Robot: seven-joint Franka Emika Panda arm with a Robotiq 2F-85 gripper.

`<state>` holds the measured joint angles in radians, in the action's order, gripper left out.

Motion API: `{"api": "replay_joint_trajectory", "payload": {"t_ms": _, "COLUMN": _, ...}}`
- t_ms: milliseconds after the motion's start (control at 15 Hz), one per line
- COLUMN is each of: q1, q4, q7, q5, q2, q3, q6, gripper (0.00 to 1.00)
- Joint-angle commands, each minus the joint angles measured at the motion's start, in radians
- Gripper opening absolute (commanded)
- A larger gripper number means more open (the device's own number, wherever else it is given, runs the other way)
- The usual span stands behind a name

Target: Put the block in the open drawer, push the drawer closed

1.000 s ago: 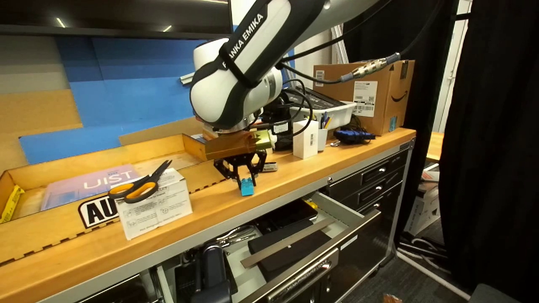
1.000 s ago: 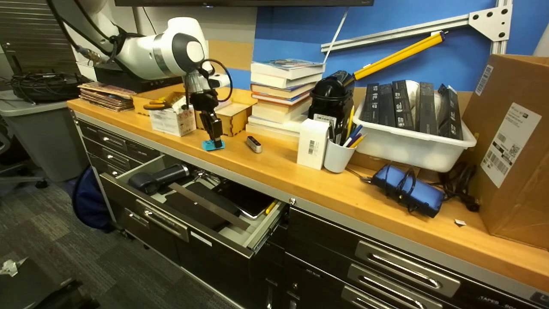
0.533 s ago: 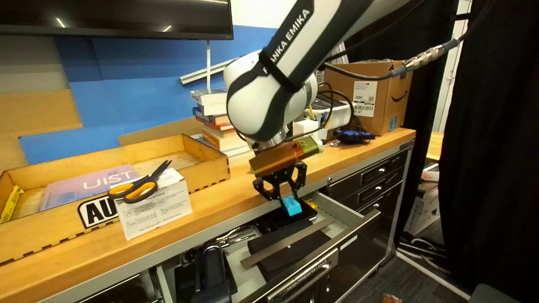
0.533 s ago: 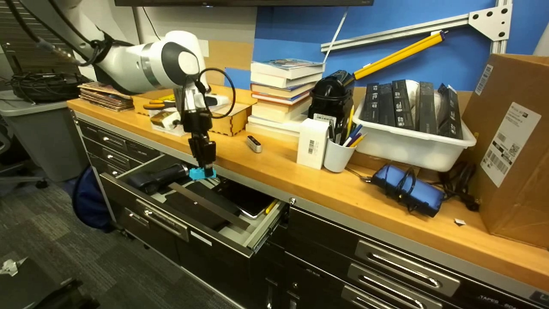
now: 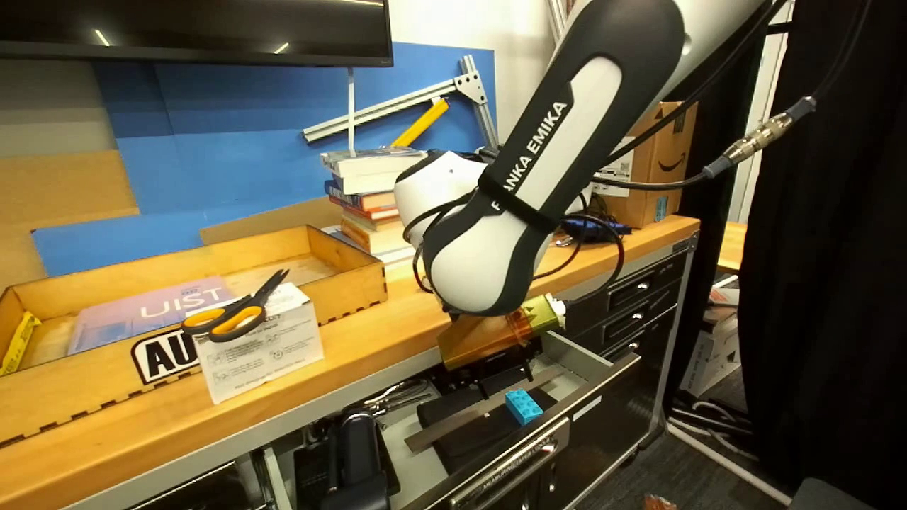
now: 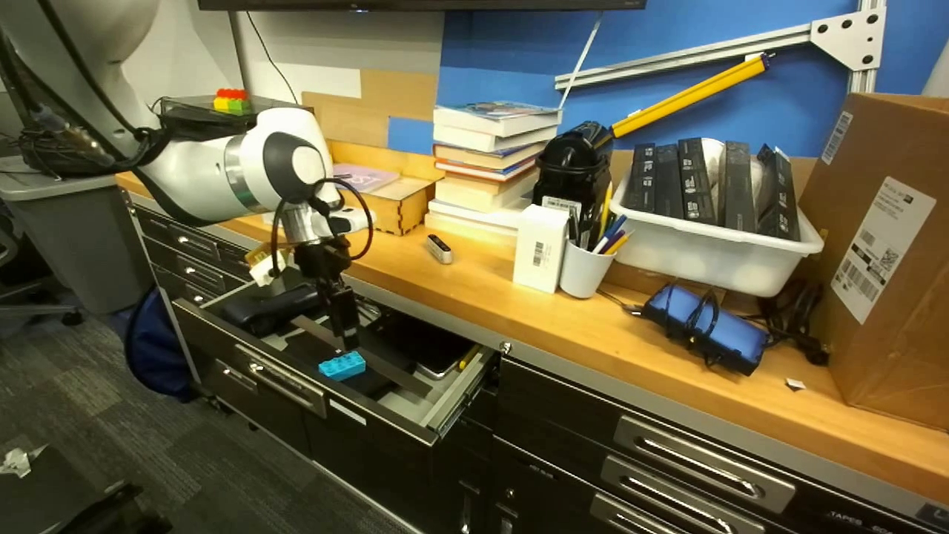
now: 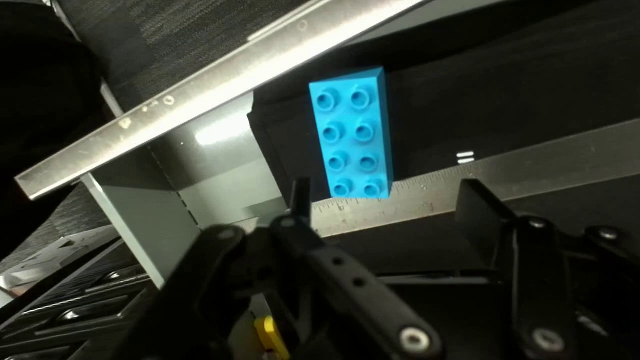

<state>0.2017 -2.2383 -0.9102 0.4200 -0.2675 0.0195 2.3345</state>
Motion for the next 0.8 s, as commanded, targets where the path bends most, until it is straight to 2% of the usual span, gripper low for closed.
{"api": "replay_joint_trajectory", "payload": {"t_ms": 0, "q1": -0.017, "q4": -0.084, "q7": 0.056, "q5": 0.012, "q2": 0.095, "q3": -0.002, "q6": -0.03, "gripper": 1.0}}
{"api": "replay_joint_trajectory", "payload": {"t_ms": 400, "q1": -0.096, "q4": -0.189, "q7": 0.48, "q5": -0.192, "q2": 0.113, "q3": -0.033, "q6": -0.06, "gripper": 1.0}}
{"api": "replay_joint_trajectory", "payload": {"t_ms": 600, "q1": -0.123, "q4": -0.169, "q7": 0.685, "q5": -0.29, "q2": 0.119, "q3": -0.039, "q6": -0.153, "gripper": 1.0}}
{"api": "replay_joint_trajectory", "payload": {"t_ms": 733, "q1": -0.134, "q4": -0.157, "q7": 0.762, "q5": -0.318, "q2": 0.136, "q3": -0.037, "q6": -0.22, "gripper": 1.0}}
